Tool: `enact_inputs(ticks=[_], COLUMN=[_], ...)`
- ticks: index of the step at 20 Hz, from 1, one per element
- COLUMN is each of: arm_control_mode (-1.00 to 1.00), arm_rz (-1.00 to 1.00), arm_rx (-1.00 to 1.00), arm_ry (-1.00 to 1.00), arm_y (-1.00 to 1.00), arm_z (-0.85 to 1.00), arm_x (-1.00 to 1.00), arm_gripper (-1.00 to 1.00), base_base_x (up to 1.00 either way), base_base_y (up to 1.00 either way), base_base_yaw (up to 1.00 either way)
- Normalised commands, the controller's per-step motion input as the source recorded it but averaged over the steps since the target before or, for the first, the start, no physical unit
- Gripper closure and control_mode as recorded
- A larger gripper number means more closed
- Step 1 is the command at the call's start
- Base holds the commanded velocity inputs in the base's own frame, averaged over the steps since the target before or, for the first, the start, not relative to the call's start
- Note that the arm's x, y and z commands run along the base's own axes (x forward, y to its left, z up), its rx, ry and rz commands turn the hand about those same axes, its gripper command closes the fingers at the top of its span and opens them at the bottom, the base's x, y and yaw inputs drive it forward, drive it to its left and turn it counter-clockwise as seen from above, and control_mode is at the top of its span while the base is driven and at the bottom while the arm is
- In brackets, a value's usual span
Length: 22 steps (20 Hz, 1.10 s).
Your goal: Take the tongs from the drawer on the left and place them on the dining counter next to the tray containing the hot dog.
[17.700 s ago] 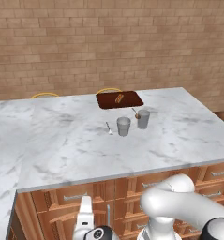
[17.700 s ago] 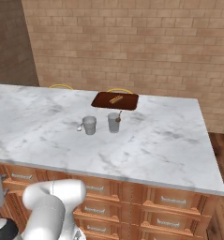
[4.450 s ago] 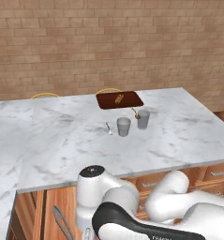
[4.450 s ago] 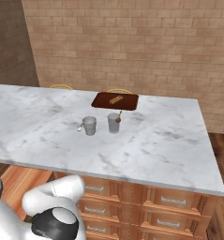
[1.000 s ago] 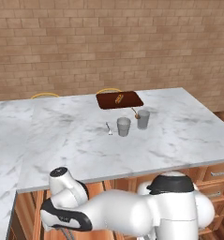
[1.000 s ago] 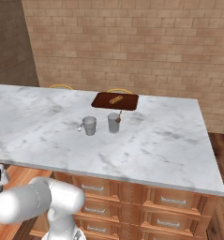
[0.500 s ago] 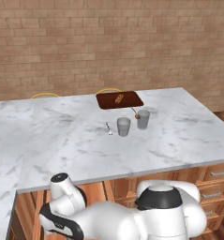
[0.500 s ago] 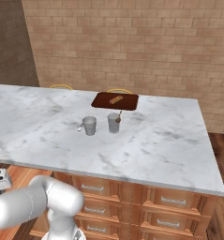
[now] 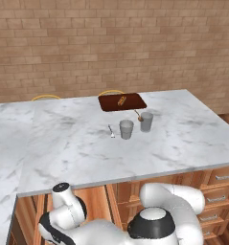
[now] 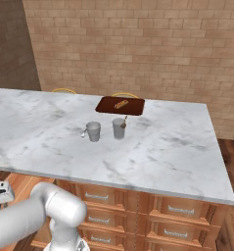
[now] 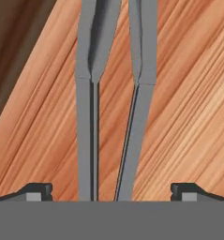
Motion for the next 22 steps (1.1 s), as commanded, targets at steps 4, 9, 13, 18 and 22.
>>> enact_inputs(ticks=[4,9,13,18,22], arm_control_mode=[-1.00,-1.00,-1.00,-1.00,-1.00], arm_rz=[-0.02,-0.02,0.00,0.00,-0.05], arm_rx=[0.00,0.00,0.00,0.00,0.00], arm_ry=[-0.02,-0.07,-0.07,0.00,-0.07], arm_y=[0.16,0.12,0.01,0.00,0.00], arm_z=[-0.38,-0.43,-0.26,0.00,0.45], arm_x=[0.00,0.01,0.01,0.00,-0.15], arm_gripper=[-1.00,-1.00,1.00,1.00,1.00], base_base_x=[0.00,0.00,0.00,0.00,0.00], base_base_y=[0.00,0.00,0.00,0.00,0.00], base_base_yaw=[0.00,0.00,0.00,0.00,0.00])
